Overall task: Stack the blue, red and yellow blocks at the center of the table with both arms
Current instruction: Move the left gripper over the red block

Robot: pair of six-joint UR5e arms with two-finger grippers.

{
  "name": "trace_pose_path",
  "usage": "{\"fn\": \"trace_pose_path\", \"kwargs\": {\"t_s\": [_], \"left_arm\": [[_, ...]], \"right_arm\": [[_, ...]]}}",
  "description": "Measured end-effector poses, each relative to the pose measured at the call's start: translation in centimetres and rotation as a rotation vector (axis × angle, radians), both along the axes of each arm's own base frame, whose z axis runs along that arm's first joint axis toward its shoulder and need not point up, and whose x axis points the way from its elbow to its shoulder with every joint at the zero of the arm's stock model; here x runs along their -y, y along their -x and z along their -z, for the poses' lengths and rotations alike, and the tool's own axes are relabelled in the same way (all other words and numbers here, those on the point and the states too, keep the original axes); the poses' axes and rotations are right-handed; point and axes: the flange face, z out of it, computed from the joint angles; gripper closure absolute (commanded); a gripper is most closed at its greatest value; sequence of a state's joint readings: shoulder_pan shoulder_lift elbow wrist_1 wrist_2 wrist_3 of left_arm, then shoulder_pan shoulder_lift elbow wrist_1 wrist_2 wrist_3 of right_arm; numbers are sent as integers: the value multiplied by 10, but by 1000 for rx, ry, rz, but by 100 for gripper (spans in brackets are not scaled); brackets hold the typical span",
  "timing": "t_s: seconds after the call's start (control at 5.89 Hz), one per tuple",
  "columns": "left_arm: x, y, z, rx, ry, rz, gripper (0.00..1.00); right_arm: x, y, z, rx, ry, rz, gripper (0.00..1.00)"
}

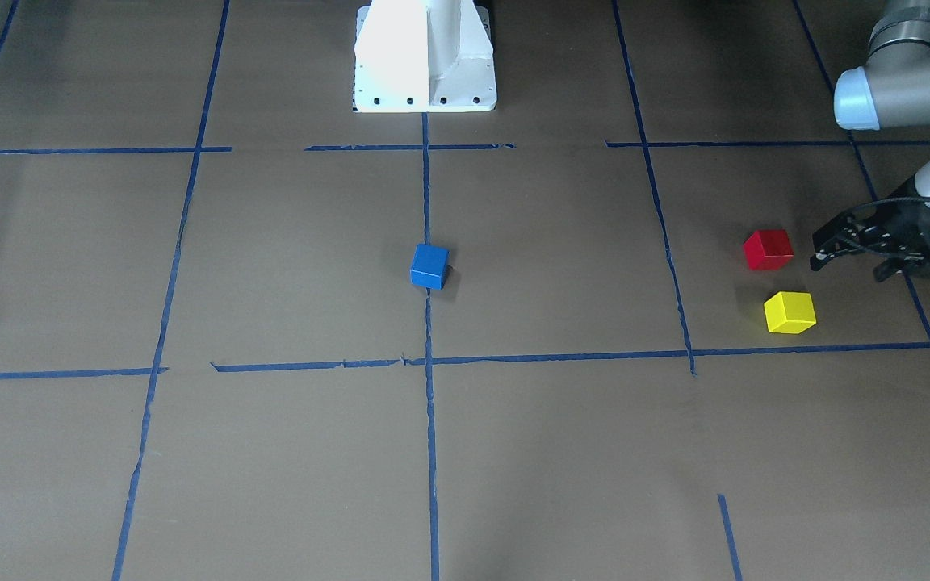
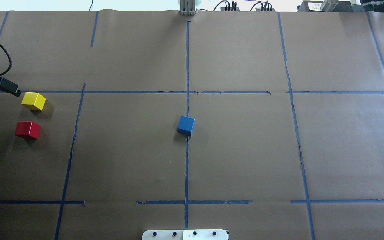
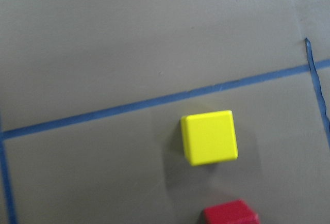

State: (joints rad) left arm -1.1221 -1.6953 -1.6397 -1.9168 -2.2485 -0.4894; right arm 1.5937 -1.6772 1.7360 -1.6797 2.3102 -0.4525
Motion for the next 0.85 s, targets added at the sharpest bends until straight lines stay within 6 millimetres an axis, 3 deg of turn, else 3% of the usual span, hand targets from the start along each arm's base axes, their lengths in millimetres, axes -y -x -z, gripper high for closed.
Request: {"fn": "trace_pose_path", "kwargs": {"t_s": [0.51,0.85], "left_arm": [[26,-24,-17,1,31,14,0],[12,-27,-17,-24,68,63,0]], "right_arm": [[-1,0,-1,0,2,1,0],[-1,0,-2,0,4,1,0]]}}
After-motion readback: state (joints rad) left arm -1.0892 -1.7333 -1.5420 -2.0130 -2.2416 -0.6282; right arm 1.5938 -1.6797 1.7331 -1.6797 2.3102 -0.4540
